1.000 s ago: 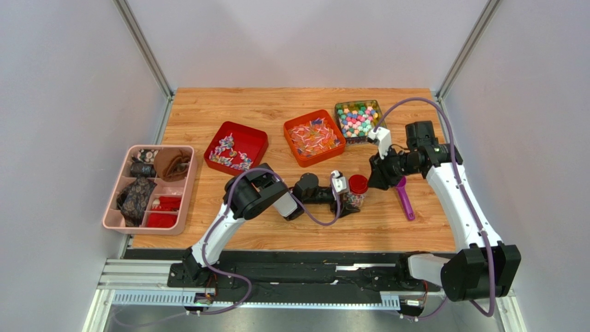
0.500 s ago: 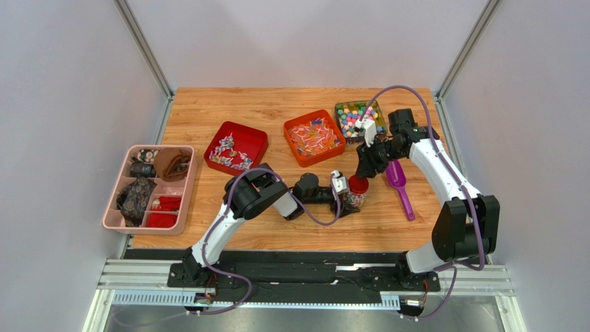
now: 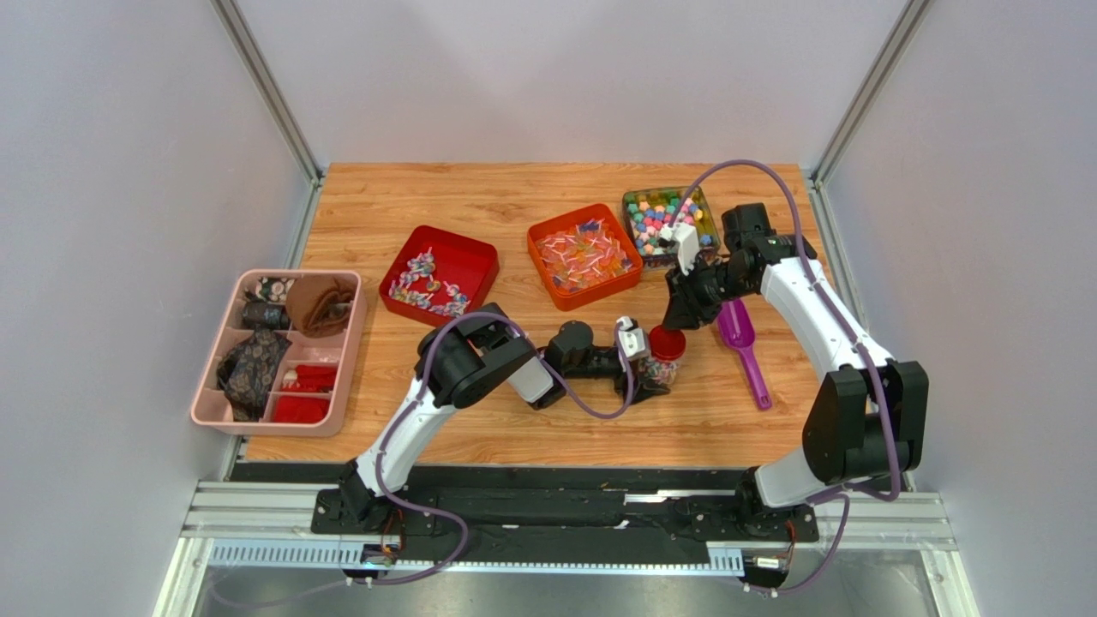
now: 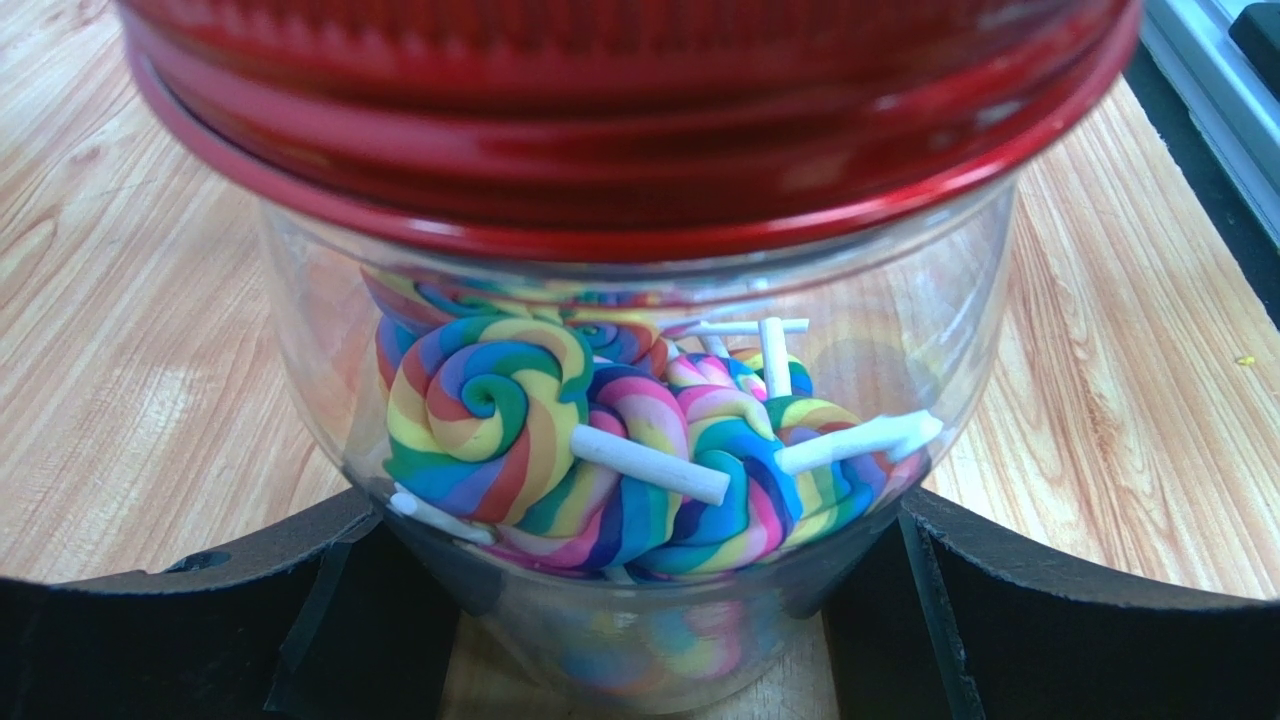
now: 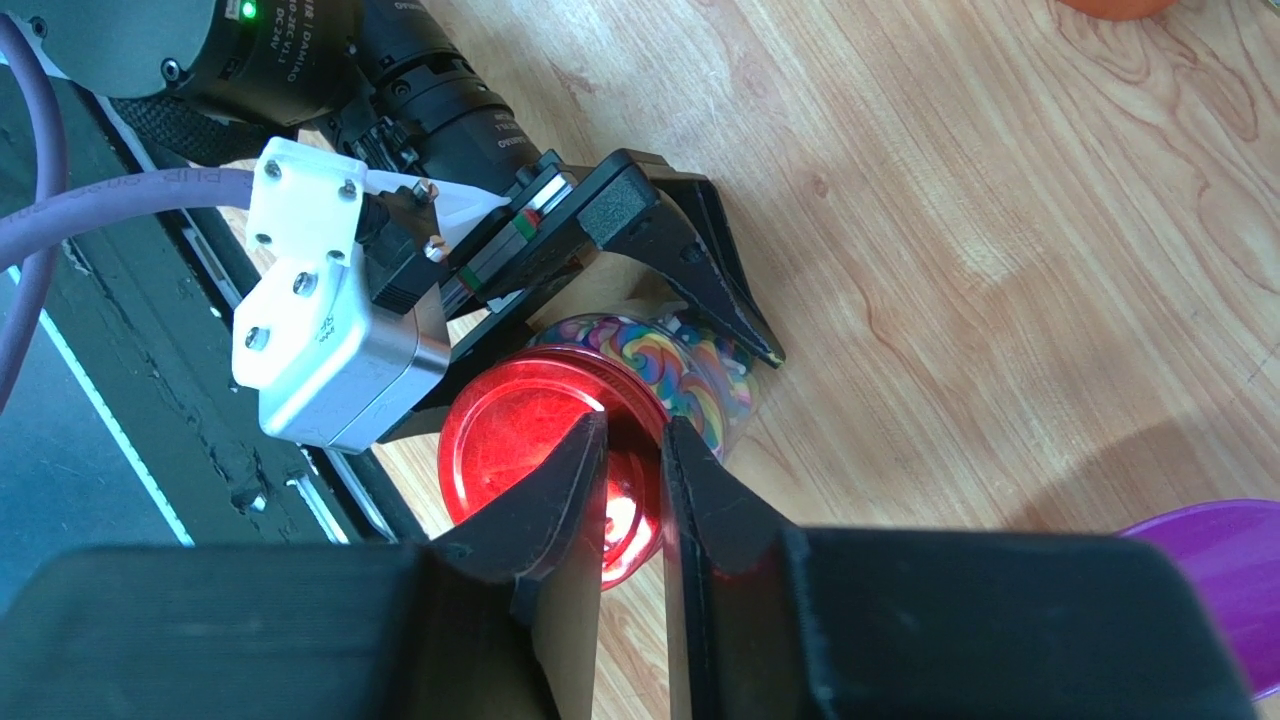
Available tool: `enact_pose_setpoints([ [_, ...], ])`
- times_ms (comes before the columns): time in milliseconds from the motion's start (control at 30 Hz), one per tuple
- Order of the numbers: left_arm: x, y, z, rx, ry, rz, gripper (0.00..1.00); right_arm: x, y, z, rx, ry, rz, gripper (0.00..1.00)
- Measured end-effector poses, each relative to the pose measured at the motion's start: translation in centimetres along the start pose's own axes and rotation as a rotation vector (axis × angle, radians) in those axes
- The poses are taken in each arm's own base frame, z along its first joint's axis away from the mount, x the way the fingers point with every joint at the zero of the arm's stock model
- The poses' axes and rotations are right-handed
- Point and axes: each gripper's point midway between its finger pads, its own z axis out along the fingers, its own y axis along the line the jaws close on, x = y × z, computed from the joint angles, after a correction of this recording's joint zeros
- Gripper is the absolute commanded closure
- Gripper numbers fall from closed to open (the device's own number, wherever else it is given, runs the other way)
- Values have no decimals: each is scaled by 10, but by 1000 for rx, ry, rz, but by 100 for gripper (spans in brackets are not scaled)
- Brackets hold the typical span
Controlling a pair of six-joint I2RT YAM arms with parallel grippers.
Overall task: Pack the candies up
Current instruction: Screw the bottle lid onto the packing bottle.
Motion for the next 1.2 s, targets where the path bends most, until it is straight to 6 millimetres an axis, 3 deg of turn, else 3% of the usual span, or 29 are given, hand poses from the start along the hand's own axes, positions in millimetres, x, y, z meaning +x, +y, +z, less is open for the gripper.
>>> enact_pose_setpoints([
  [800, 0, -7, 2, 25, 2, 7, 83, 33, 11, -22, 97, 32, -18, 78],
  [1067, 0, -7, 2, 24, 2, 4, 84, 51, 29, -29, 80, 60, 4, 77],
  [1200, 0, -6, 3, 20, 3, 0, 85, 61, 39, -30, 58, 96, 27, 72],
])
